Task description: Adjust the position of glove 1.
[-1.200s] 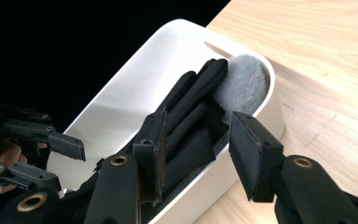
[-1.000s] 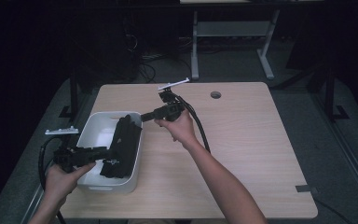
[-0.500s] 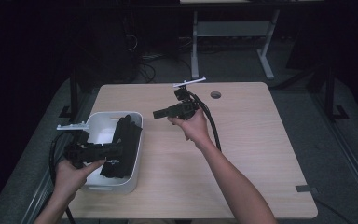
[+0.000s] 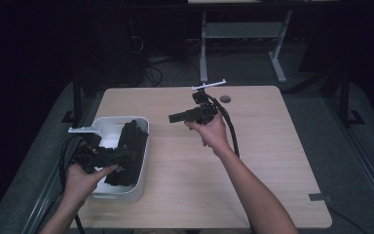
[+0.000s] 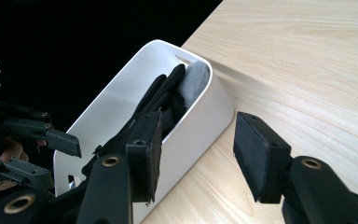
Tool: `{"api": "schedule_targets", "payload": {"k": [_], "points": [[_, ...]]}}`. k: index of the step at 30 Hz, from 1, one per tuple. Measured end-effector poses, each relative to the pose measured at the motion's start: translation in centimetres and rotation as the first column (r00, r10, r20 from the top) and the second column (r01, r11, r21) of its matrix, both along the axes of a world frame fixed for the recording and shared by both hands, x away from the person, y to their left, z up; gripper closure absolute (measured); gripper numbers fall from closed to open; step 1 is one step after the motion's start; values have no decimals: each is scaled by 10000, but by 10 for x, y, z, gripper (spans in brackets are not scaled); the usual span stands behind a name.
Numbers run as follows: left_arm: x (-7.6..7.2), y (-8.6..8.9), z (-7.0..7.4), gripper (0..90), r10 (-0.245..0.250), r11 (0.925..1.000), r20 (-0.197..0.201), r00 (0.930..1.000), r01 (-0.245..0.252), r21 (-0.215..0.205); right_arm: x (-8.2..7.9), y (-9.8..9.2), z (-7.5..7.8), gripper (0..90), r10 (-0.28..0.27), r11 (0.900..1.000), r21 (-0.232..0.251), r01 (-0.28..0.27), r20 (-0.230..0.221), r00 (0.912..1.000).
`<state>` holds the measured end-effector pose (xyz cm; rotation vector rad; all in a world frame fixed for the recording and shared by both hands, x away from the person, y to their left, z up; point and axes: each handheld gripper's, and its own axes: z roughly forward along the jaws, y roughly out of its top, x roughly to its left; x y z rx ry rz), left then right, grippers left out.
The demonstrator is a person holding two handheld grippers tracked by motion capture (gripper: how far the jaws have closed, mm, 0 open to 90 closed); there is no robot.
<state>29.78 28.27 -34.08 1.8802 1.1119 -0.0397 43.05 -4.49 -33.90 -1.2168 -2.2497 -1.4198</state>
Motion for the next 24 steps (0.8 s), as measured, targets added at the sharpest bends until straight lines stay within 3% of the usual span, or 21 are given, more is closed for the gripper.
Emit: {"api": "schedule_targets", "payload": {"k": [24], "points": [[6,-31,9,507,-628,9980,130,9979,629,-93,-11,-56,-3,509,-772,9970,-10,772,-85,9970]]}}
